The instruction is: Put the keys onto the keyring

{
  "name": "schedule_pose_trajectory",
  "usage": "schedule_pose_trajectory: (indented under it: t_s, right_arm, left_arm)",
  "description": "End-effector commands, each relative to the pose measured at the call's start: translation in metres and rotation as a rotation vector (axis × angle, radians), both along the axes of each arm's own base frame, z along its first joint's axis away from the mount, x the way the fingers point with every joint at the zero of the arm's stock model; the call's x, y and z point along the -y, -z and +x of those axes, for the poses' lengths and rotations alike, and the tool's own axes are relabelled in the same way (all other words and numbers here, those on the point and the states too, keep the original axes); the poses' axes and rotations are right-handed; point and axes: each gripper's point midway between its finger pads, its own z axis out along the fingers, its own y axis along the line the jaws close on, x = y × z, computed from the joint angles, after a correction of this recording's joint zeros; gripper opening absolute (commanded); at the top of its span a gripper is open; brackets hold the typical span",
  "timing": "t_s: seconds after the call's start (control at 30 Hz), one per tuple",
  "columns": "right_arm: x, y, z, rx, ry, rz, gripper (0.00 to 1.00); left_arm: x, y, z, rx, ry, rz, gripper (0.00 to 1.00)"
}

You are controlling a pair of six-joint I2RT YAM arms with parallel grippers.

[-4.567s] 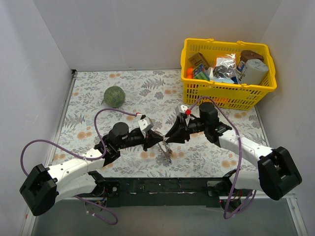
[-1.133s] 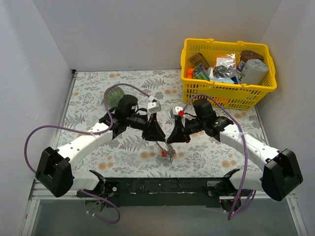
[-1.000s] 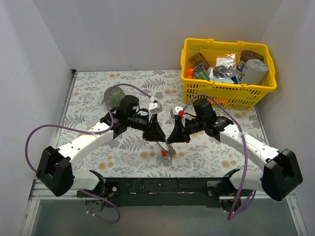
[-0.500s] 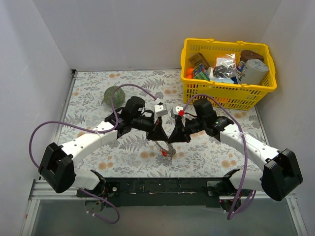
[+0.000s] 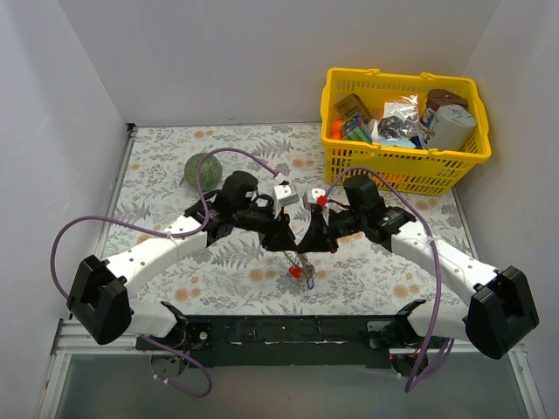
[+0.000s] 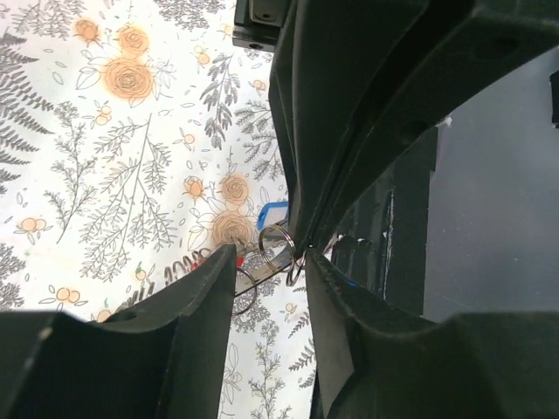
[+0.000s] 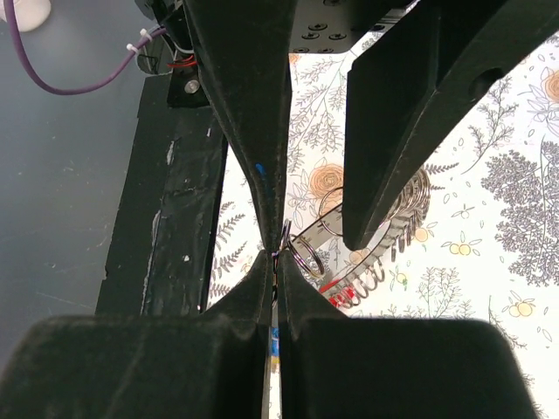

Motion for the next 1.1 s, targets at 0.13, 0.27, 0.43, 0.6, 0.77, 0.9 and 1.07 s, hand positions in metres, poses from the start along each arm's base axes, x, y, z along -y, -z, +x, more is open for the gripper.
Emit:
schedule_pose_trajectory:
  t_s: [0.13,0.27,0.43,0.6,0.77,0.9,1.07]
  right_arm:
    - [-0.007,-0.034,-0.004,0.088,-0.057,0.112,0.01]
    - [-0.007,-0.034,-0.004,0.091,-0.056,0.113,0.01]
    - [-0.007,-0.034,-0.004,0.087,-0.057,0.113,0.01]
    - [-0.007,-0.034,-0.005,0.086,-0.06,0.114,0.01]
    - [-0.007,-0.034,-0.004,0.089,-0.058,0.115,0.01]
    - [-0.007,-0.034,-0.004,0.09,-0.057,0.115,0.01]
    - [-0.007,-0.036,-0.004,0.092,-0.058,0.118,0.01]
  left_arm:
    - [-0.013,-0.024,0.003,0.103,-0.072,-0.027,0.35]
    - [-0.016,-0.03,0.001,0.107,-0.075,-0.051,0.34]
    - [-0.016,-0.032,-0.005,0.096,-0.047,-0.079,0.32]
    - [-0.014,-0.025,-0.013,0.082,0.016,-0.085,0.3]
    - [-0.014,-0.021,-0.016,0.095,0.04,-0.09,0.22]
    - [-0.013,-0.02,-0.017,0.089,0.043,-0.093,0.22]
    - [-0.011,-0.015,-0.014,0.069,0.037,-0.086,0.21]
